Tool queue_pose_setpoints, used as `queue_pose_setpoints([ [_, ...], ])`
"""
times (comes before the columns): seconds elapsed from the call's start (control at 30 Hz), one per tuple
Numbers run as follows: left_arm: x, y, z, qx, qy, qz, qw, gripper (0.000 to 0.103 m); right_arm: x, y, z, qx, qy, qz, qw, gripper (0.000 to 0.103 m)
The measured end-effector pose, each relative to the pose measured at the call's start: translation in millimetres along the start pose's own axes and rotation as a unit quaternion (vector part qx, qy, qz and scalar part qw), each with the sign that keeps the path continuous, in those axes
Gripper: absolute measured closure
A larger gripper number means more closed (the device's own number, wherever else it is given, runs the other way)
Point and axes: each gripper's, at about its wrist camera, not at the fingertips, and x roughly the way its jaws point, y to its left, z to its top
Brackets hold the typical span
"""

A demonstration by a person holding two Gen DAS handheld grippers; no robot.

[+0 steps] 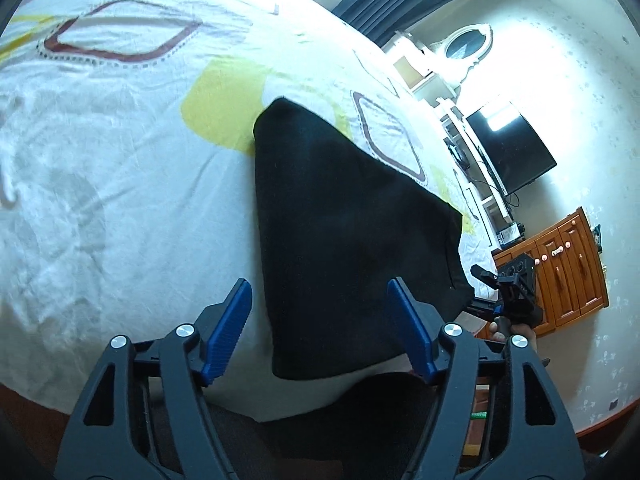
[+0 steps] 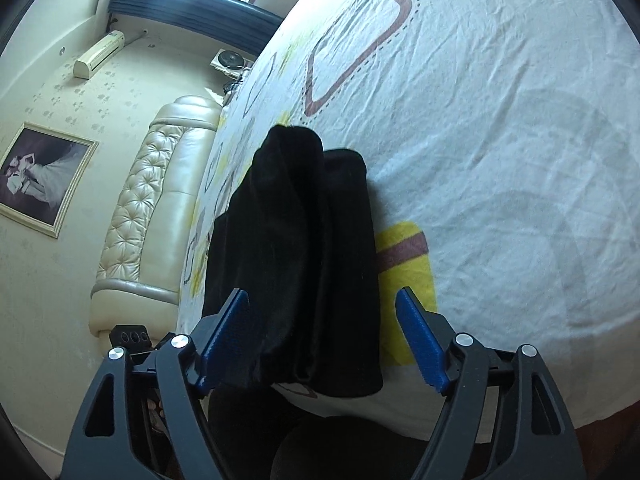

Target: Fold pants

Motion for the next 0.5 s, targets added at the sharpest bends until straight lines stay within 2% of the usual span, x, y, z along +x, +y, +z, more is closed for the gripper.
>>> queue_pose_setpoints([
  [0.1,12,10,16,0.004,-0.002,0.01,0.9999,0.031,10,1,17,-0.016,-0.012,-0.006,1.0,0.027],
  [0.2,37,22,30,-0.005,0.014,0.022,0.9996,0.031,25,-1,33,-0.015,-0.017,0.005,1.0,0.027],
  [0.43,80,32,67,-0.017,0.017,0.015,0.9996,0.029,51,1,60,-0.012,-0.017,0.019,1.0,0.026],
  [0.5,91,30,74,-0.021,0.023,0.008,0.9995,0.025,56,2,63,-0.012,-0.017,0.021,1.0,0.025],
])
